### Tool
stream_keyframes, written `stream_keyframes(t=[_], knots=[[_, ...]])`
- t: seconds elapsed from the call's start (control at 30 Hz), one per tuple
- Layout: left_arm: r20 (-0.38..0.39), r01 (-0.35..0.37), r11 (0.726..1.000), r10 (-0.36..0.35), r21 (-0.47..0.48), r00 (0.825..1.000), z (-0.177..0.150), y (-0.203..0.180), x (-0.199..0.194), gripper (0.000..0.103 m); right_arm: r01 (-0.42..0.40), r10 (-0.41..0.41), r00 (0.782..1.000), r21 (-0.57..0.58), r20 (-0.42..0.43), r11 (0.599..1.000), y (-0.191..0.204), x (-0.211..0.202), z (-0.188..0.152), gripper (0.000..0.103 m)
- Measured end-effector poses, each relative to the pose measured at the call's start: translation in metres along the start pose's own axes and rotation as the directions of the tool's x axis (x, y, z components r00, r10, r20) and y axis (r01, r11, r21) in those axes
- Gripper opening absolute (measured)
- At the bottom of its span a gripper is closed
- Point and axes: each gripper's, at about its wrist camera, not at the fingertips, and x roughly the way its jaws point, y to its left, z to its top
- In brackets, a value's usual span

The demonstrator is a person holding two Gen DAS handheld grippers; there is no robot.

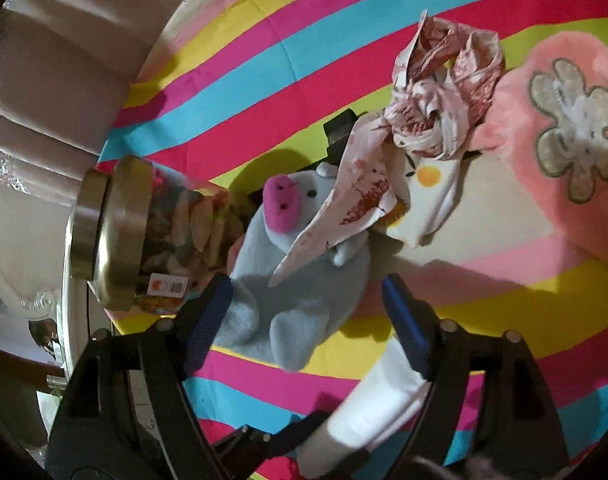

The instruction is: Organize soft objects

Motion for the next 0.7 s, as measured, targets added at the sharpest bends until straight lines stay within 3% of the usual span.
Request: stream_keyframes(t=[0.3,0.43,0.53,0.7], knots=[[0.004,0.002,1.0,-0.002,-0.004,1.0,-0.004,-0.001,-0.005,0.043,-0.012,0.012,1.0,-0.003,0.006,1.0,0.011,0.012,0.01,0.087],[0.007,0.002,1.0,-0.002,-0.016,1.0,-0.004,0.001,-0.006,0.043,0.075,-0.075,0.997,-0.042,0.001,0.996,0.022,0.024,0.015,0.088],[0.009,0.007,1.0,-0.007,-0.021,1.0,-0.004,0.003,-0.006,0.043,0.065,-0.068,0.997,-0.058,-0.034,0.996,0.022,0.036,0.018,0.088],[0.009,0.0,1.0,0.001,-0.008,1.0,-0.006,0.001,-0.009,0.043,0.077,-0.081,0.995,-0.079,-0.053,0.994,0.018,0.042,0.015,0.065]])
